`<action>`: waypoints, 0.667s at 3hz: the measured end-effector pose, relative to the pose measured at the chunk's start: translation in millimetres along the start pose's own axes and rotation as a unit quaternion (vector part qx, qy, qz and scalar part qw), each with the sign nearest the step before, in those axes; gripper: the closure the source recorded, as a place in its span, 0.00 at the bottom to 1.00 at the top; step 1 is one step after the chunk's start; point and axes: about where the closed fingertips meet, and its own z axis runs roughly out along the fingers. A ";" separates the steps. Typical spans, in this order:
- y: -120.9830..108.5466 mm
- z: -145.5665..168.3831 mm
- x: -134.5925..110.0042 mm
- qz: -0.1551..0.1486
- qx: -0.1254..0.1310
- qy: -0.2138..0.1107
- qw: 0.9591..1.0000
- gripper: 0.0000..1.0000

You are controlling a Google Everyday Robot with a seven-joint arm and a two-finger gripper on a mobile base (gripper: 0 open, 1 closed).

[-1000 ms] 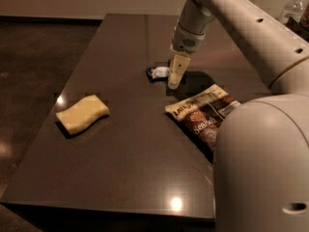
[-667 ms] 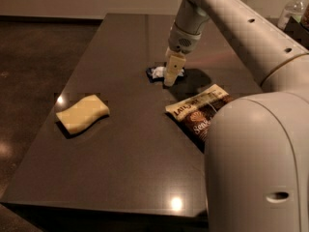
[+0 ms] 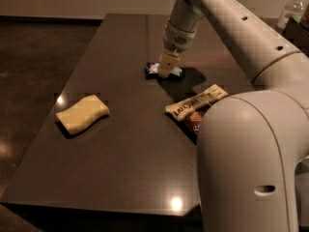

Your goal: Move rxbar blueberry near sponge

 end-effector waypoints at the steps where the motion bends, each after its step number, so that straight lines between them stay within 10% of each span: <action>1: 16.1 -5.0 -22.9 -0.033 -0.001 -0.009 0.999 0.96; 2: 41.8 -6.2 -53.2 -0.071 -0.009 -0.022 0.997 1.00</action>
Offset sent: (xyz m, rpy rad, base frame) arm -0.0864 0.0833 0.0368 0.0559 -0.0200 0.2532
